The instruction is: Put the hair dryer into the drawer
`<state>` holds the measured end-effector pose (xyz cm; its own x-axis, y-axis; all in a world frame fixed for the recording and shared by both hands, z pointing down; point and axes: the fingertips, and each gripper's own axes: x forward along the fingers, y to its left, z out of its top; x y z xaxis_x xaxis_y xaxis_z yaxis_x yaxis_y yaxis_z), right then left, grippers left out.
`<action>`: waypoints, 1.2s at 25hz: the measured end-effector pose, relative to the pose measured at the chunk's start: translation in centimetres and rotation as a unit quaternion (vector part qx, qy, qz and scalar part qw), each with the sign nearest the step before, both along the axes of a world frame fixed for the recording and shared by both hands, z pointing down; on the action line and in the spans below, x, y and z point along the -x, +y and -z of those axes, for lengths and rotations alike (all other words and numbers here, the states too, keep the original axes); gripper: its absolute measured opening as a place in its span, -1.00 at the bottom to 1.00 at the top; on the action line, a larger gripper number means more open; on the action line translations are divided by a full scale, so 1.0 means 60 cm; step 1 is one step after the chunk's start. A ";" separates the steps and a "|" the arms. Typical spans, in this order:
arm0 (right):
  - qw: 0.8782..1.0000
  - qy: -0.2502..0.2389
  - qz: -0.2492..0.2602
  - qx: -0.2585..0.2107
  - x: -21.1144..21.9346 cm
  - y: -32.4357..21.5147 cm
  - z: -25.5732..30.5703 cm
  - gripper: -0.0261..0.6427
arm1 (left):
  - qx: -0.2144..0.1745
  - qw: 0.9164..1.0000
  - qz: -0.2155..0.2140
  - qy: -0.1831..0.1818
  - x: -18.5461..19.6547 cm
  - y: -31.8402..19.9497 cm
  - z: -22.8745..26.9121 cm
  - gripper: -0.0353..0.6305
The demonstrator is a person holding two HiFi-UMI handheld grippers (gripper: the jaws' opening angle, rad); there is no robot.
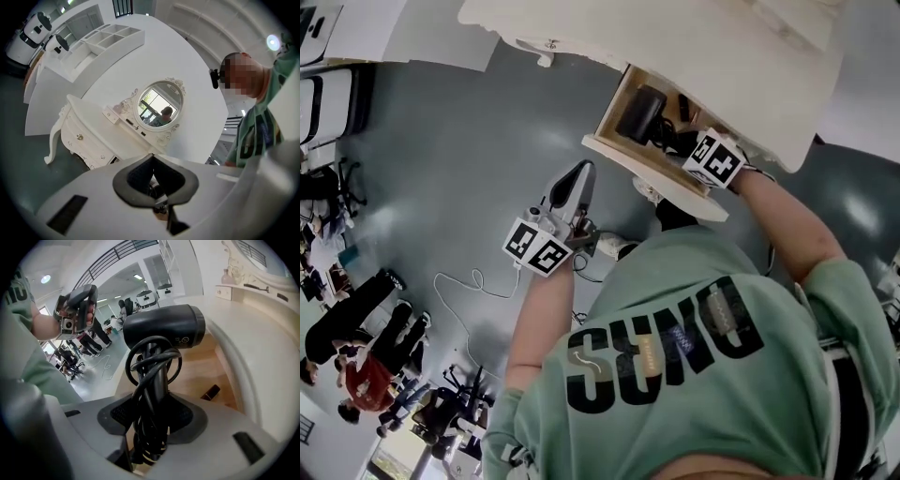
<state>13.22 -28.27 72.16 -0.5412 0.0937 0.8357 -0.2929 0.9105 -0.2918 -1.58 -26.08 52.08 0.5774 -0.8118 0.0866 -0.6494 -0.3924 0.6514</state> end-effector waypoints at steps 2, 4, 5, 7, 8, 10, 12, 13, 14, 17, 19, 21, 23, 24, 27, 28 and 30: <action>1.000 0.019 0.006 0.010 -0.006 0.004 -0.020 -0.40 | 0.006 1.000 0.001 0.000 -0.002 -0.003 -0.008 -0.88; 0.999 0.040 0.009 0.019 -0.010 0.008 -0.035 -0.40 | 0.011 1.000 0.001 0.000 -0.004 -0.003 -0.014 -0.88; 0.998 0.050 0.009 0.023 -0.011 0.010 -0.042 -0.40 | 0.013 1.000 0.001 0.000 -0.004 -0.003 -0.016 -0.88; 0.997 0.071 0.007 0.034 -0.014 0.012 -0.056 -0.40 | 0.016 1.000 0.000 -0.001 -0.006 -0.002 -0.020 -0.88; 0.996 0.083 0.007 0.039 -0.017 0.013 -0.064 -0.40 | 0.016 1.000 0.000 -0.001 -0.008 -0.001 -0.022 -0.88; 0.993 0.102 0.009 0.054 -0.022 0.021 -0.078 -0.40 | 0.018 1.000 -0.001 -0.001 -0.014 0.002 -0.026 -0.88; 0.990 0.120 0.010 0.071 -0.027 0.030 -0.089 -0.40 | 0.019 1.000 -0.003 -0.001 -0.020 0.004 -0.026 -0.88; 0.989 0.132 0.009 0.071 -0.031 0.029 -0.093 -0.39 | 0.019 1.000 -0.003 -0.001 -0.021 0.005 -0.026 -0.88; 0.987 0.146 0.009 0.063 -0.036 0.022 -0.097 -0.39 | 0.020 1.000 -0.004 -0.002 -0.022 0.006 -0.025 -0.88; 0.982 0.186 0.010 0.040 -0.052 0.004 -0.112 -0.36 | 0.020 1.000 -0.004 -0.001 -0.022 0.007 -0.024 -0.88; 0.980 0.196 0.014 0.035 -0.056 0.002 -0.119 -0.31 | 0.020 1.000 -0.005 -0.001 -0.020 0.009 -0.024 -0.88; 0.980 0.196 0.018 0.035 -0.056 0.006 -0.119 -0.22 | 0.020 1.000 -0.003 -0.001 -0.016 0.013 -0.023 -0.88; 0.983 0.174 0.016 0.052 -0.045 0.019 -0.114 -0.12 | 0.020 1.000 0.000 0.000 -0.011 0.018 -0.023 -0.88; 0.986 0.151 0.011 0.064 -0.032 0.027 -0.108 -0.09 | 0.020 1.000 0.002 0.000 -0.007 0.022 -0.022 -0.88; 0.994 0.098 -0.007 0.040 -0.007 0.008 -0.082 -0.04 | 0.017 1.000 0.010 0.001 0.004 0.035 -0.018 -0.88; 0.996 0.084 -0.013 0.029 -0.002 0.000 -0.071 -0.04 | 0.015 1.000 0.013 0.001 0.009 0.040 -0.017 -0.88; 0.998 0.052 -0.028 0.017 0.013 -0.012 -0.045 -0.05 | 0.012 1.000 0.021 -0.001 0.022 0.050 -0.016 -0.88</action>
<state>12.46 -28.98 74.87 -0.4564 0.0954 0.8846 -0.3727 0.8823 -0.2874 -2.91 -23.05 53.07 0.5422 -0.8334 0.1074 -0.6668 -0.3489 0.6585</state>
